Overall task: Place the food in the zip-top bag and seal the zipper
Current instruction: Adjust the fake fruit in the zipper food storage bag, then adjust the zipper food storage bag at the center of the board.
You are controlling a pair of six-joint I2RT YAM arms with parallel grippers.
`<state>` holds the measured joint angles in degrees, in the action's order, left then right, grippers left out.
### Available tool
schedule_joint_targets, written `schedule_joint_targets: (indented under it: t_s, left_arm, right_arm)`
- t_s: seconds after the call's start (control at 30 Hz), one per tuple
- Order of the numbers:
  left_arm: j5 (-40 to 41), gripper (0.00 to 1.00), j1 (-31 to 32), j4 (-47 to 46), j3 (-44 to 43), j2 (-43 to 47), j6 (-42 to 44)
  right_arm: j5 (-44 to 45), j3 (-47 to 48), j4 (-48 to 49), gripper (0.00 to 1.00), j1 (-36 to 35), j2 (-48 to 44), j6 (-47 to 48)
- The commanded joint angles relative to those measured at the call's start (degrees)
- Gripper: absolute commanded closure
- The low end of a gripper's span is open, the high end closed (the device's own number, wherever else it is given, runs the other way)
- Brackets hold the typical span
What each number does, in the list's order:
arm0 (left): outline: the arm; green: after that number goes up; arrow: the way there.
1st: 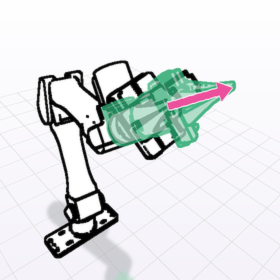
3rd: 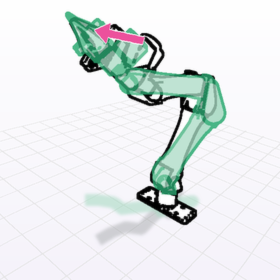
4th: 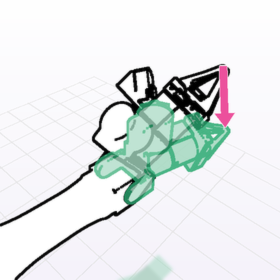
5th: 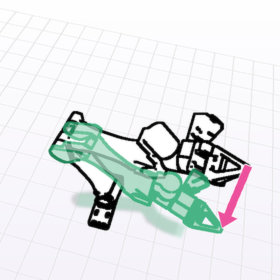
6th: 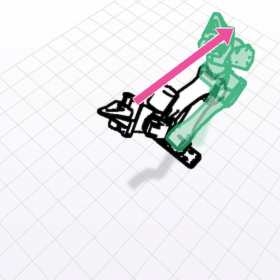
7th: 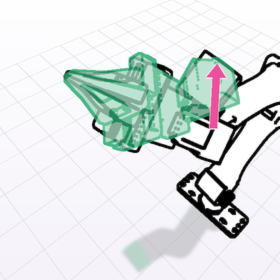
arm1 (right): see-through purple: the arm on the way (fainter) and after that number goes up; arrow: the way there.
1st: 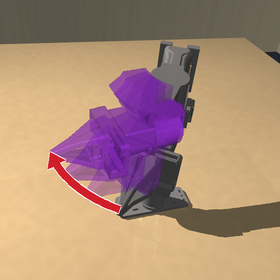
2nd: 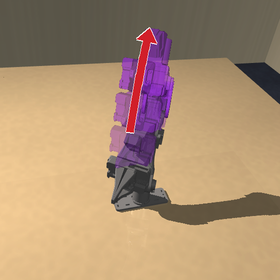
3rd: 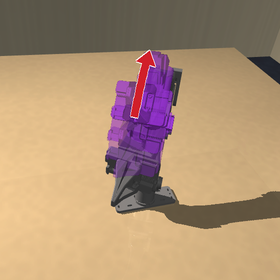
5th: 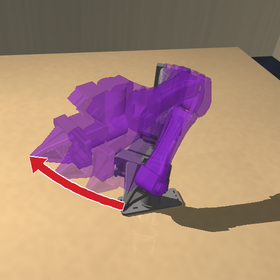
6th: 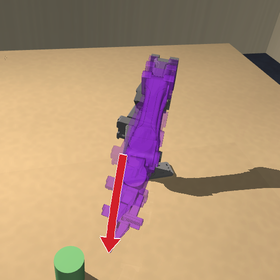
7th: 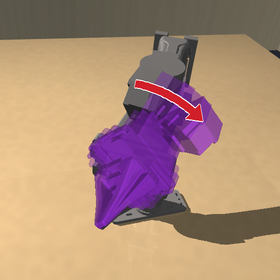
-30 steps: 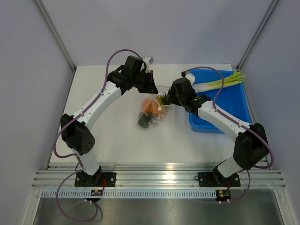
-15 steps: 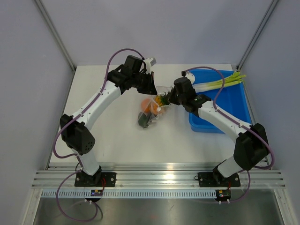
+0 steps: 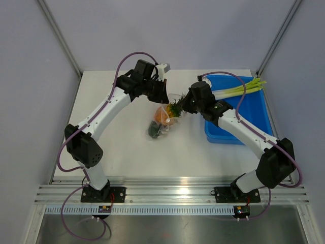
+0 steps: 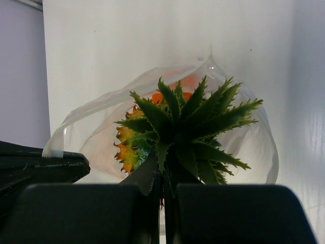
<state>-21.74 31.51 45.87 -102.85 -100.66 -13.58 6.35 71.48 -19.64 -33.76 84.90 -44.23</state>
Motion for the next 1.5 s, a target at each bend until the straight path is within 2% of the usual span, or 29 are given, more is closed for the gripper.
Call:
schedule_joint_targets:
  t_s: [0.0, 0.2, 0.6, 0.63, 0.7, 0.8, 0.9, 1.0, 1.2, 1.33, 1.47]
  left_arm:
    - [-1.9, 1.0, 0.05, -0.16, -2.97, -0.06, 2.42]
    - [-4.54, 1.0, 0.05, -0.78, -2.97, -0.5, 2.33]
    - [-4.63, 1.0, 0.05, -0.96, -2.27, -0.24, 2.69]
    - [-4.2, 1.0, 0.05, -0.87, -2.18, -0.24, 2.77]
    - [-3.84, 1.0, 0.05, -0.69, -1.74, -0.06, 2.86]
    - [-2.88, 1.0, 0.05, -0.6, -1.3, 0.47, 3.04]
    - [-1.82, 1.0, 0.05, -0.43, -1.22, 0.82, 3.04]
    - [-1.73, 1.0, 0.05, -0.51, -1.13, 0.82, 2.95]
    - [-1.82, 1.0, 0.05, -0.52, -0.86, 0.82, 3.04]
    - [-1.91, 1.0, 0.05, -0.6, -0.51, 0.99, 3.04]
    - [-1.73, 1.0, 0.05, -0.69, -0.6, 1.08, 3.04]
  right_arm:
    - [-4.66, 2.17, 1.18, 1.0, -0.43, -0.36, -2.61]
    - [-9.94, -1.95, 4.69, 1.0, -0.43, 5.09, -4.64]
    - [-9.51, -2.49, 3.21, 1.0, -0.52, 10.46, -2.27]
    - [-9.69, -2.23, 3.03, 0.96, -0.43, 10.55, -1.57]
    - [-10.04, -1.7, 2.5, 0.73, -0.52, 9.58, -0.69]
    - [-7.94, -1.35, 1.01, 0.52, -0.43, 6.34, 1.41]
    - [-4.07, 0.14, -2.58, 0.39, -0.43, 3.0, 4.31]
    - [-0.21, 1.29, -6.11, 0.35, -0.26, -0.86, 6.51]
    - [4.46, -1.87, -7.61, 0.33, 2.29, -7.11, 7.14]
    - [0.43, -5.91, -6.73, 0.39, 6.86, -8.09, 5.99]
    - [-4.66, -6.62, -6.9, 0.41, 7.13, -4.5, 6.61]
